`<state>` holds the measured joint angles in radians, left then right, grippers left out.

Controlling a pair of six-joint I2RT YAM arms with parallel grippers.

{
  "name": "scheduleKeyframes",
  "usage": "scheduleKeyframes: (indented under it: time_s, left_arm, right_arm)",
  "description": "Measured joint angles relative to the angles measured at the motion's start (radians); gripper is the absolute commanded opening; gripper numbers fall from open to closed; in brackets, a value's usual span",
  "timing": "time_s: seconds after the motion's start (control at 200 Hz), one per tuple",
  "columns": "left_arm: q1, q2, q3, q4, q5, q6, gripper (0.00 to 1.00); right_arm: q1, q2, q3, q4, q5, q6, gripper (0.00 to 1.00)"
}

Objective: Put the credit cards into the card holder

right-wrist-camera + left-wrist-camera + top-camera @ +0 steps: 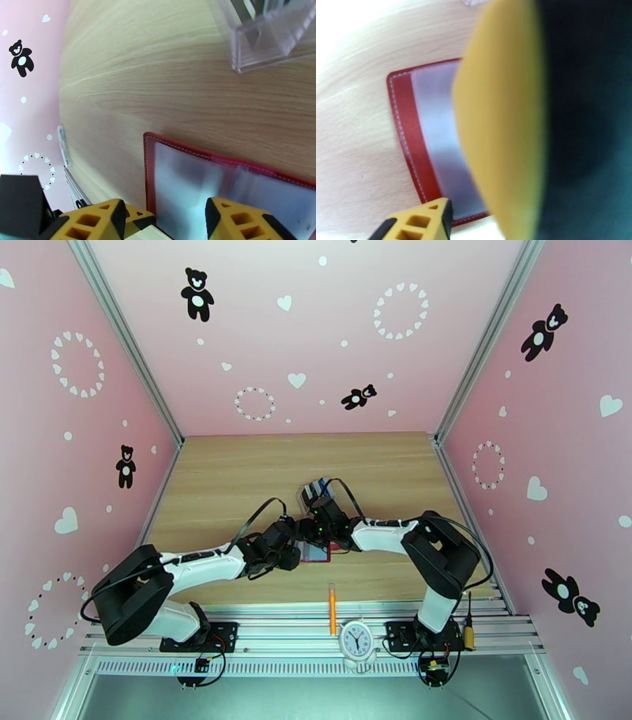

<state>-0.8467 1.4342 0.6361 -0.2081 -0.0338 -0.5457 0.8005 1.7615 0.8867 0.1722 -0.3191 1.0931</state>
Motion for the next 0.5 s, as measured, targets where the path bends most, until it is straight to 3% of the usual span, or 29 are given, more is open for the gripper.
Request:
scheduleKeyframes:
  time_s: [0.185, 0.501]
  left_arm:
    - [0.002, -0.029, 0.042, -0.036, -0.001, 0.012, 0.47]
    - [0.084, -0.037, 0.14, -0.085, -0.003, 0.043, 0.58]
  right_arm:
    - [0.0, -0.058, 0.002, -0.037, 0.006, -0.026, 0.61]
    - [-0.018, -0.169, 0.173, -0.336, 0.143, -0.202, 0.69]
